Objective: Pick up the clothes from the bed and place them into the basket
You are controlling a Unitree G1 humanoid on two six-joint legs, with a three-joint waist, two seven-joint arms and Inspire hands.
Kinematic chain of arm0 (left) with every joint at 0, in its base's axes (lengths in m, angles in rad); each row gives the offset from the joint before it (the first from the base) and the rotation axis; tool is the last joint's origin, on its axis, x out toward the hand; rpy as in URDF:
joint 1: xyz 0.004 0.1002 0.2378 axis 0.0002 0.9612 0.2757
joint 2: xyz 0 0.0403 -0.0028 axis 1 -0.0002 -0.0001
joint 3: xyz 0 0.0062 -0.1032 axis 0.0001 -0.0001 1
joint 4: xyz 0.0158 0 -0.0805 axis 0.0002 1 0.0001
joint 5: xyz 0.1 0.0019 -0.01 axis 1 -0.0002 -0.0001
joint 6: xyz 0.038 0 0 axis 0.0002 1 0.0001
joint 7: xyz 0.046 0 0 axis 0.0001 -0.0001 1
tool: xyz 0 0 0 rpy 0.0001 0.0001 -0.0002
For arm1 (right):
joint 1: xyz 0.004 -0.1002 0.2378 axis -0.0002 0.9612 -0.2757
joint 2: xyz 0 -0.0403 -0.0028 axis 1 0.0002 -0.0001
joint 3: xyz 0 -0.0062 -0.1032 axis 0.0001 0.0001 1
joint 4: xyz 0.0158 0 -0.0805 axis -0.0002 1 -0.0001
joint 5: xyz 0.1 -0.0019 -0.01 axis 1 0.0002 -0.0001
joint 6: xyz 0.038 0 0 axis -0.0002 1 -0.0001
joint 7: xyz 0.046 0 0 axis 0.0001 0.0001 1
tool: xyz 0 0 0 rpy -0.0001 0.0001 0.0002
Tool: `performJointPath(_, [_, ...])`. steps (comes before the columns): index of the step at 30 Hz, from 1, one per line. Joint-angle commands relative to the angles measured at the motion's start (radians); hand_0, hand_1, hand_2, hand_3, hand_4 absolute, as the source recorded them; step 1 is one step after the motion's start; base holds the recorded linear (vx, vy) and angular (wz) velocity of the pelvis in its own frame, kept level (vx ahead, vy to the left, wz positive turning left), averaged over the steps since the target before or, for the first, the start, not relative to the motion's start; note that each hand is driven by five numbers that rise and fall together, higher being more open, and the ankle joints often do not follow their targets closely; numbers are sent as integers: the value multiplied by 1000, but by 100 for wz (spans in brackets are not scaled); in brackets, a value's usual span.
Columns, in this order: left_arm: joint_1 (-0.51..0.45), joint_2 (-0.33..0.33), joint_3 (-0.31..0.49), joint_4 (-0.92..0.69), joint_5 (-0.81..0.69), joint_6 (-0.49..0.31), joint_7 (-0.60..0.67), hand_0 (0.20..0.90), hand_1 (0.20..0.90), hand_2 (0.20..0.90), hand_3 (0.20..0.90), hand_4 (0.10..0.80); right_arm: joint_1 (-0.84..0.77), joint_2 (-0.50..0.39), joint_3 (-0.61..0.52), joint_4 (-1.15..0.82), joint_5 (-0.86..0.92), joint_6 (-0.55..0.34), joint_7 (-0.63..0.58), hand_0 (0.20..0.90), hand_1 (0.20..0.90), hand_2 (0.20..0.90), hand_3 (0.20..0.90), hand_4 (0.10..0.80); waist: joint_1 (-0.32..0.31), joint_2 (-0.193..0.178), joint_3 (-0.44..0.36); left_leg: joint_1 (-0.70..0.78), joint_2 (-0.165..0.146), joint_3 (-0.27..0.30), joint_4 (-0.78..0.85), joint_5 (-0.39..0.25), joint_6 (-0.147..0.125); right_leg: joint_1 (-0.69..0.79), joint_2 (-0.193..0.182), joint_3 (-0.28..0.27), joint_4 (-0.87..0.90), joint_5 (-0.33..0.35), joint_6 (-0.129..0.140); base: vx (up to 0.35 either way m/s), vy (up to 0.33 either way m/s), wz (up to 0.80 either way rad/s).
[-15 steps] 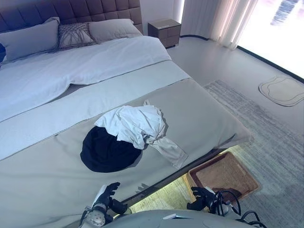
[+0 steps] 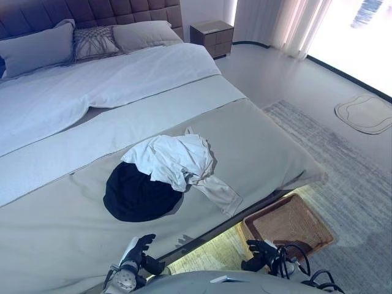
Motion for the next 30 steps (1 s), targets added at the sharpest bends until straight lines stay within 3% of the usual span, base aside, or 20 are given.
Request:
performJointPath(1, [-71, 3, -16, 36, 8, -6, 8, 900, 900, 900, 900, 800, -24, -4, 55, 59, -57, -25, -62, 900, 900, 900, 900, 800, 11, -25, 14, 41, -66, 6, 31, -131, 60, -40, -9, 49, 85, -8, 26, 0, 0, 0])
performJointPath(12, [-66, 9, 0, 11, -23, -14, 42, 900, 900, 900, 900, 800, -44, -39, 42, -121, -26, -189, -333, 900, 900, 900, 900, 800, 17, -24, 27, 38, -72, -11, 29, -128, 67, -43, -10, 43, 99, -12, 25, -4, 4, 2])
performJointPath(15, [-54, 39, 7, -59, 52, -26, 112, 900, 900, 900, 900, 800, -58, -96, 45, -304, -49, -132, -367, 900, 900, 900, 900, 800, 24, -24, 31, 36, -74, -22, 28, -127, 68, -42, -10, 39, 100, -14, 23, 0, 0, 0])
performJointPath(16, [-37, 68, 10, -115, 91, -23, 159, 900, 900, 900, 900, 800, -65, -146, 38, -453, -59, -86, -388, 900, 900, 900, 900, 800, 29, -25, 35, 32, -75, -27, 28, -125, 68, -43, -9, 37, 100, -15, 21, 25, -11, 6])
performJointPath(20, [0, 130, 55, -164, 140, -17, 265, 900, 900, 900, 900, 800, -79, -249, 2, -678, -123, -86, -425, 900, 900, 900, 900, 800, 31, -25, 44, 22, -74, -28, 31, -121, 66, -54, -7, 34, 110, -21, 16, 33, 8, 4])
performJointPath(25, [10, 187, 111, -225, 155, -36, 295, 900, 900, 900, 900, 800, -135, -352, -52, -805, -123, -86, -401, 900, 900, 900, 900, 800, 48, -24, 68, -26, -74, -35, 92, -130, 70, -98, -7, 29, 182, -56, 3, 36, 24, 6])
performJointPath(27, [-54, 229, 103, -277, 77, -43, 291, 900, 900, 900, 900, 800, -302, -437, -59, -798, -10, -57, -405, 900, 900, 900, 900, 800, 67, -20, 130, -143, -78, -60, 199, -133, 65, -185, -17, 17, 251, -64, -18, -293, 47, 17])
performJointPath(30, [-120, 231, 88, -290, 2, -65, 284, 900, 900, 900, 900, 800, -469, -466, -25, -767, 13, -48, -434, 900, 900, 900, 900, 800, 76, -9, 193, -212, -84, -68, 267, -143, 64, -251, -25, 5, 312, -74, -35, -300, 74, 11])
